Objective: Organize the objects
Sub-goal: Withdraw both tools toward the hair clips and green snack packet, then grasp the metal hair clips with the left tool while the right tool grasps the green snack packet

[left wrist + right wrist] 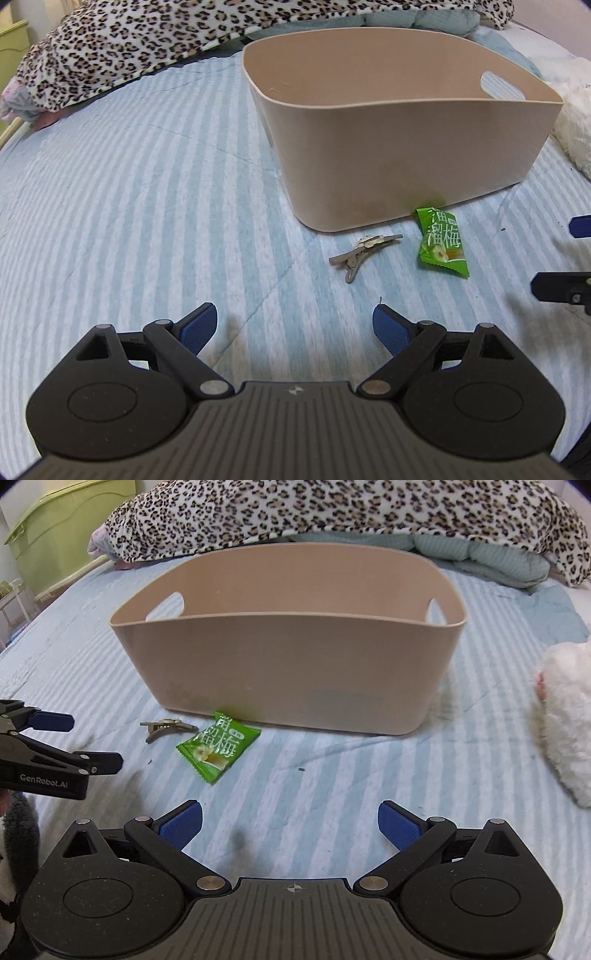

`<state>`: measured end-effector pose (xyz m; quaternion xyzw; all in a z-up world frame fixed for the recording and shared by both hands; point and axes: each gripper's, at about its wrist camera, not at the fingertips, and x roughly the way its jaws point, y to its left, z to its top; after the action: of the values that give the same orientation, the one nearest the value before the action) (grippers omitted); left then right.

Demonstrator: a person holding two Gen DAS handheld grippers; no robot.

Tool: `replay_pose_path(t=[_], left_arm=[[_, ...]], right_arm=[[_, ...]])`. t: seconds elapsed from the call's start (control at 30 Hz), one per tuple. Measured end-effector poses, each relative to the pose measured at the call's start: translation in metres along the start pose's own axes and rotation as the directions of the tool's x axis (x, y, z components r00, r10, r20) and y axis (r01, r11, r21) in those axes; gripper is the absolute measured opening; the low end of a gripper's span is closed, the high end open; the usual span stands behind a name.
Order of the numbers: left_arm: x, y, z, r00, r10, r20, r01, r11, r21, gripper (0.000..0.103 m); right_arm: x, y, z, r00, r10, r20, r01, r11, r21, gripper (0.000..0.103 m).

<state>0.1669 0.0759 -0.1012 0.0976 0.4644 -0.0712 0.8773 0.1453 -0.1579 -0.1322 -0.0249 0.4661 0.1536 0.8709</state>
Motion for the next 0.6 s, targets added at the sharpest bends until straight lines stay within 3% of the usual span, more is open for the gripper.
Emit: replay_pose_path(t=[0.3,0.6], left_arm=[[0.023,0.007,0.005,0.997,-0.074,0.012,0.074,0.997,-0.001,0.092],[0.037,0.004,0.014,0.995,-0.097,0.04,0.096,0.995,0.027,0.092]], right_arm=[[0.032,0.021,0.007,0.999,0.034,-0.004,-0.035,0.998,-0.056,0.101],[0.054,0.035,0.018,1.0,0.016,0.011,-0.015,0.994,-0.106,0.098]])
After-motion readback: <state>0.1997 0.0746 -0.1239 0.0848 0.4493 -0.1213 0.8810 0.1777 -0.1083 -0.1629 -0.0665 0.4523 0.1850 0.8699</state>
